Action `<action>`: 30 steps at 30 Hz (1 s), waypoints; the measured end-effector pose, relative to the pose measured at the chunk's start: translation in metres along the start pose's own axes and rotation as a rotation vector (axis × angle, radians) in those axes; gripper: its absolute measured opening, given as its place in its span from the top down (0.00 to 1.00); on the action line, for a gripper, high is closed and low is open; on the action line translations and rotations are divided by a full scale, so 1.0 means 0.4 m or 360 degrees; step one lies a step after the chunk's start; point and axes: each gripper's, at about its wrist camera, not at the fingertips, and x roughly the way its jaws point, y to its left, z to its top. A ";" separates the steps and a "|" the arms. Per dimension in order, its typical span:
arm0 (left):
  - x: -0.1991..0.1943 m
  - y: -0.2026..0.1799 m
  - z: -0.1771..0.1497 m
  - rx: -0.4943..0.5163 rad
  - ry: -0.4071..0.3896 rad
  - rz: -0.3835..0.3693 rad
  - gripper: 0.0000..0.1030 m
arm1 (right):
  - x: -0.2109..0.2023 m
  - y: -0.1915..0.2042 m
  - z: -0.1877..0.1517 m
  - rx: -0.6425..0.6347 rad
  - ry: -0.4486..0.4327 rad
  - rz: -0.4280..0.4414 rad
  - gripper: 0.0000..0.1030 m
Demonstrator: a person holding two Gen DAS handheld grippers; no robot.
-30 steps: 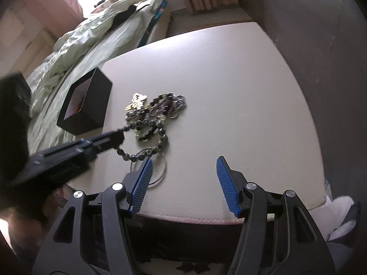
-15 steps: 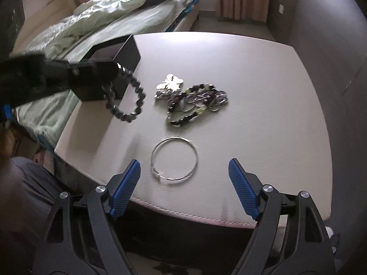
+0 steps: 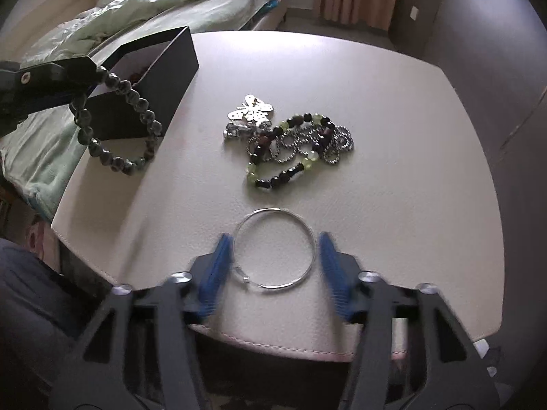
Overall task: Organize jewelry
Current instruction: 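Grasp the grey bead strand with the left tool and place it in the box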
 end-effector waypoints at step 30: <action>-0.064 0.019 0.168 0.0092 -0.0115 0.0188 0.94 | -0.167 -0.108 0.079 0.0367 -0.0422 0.0302 0.51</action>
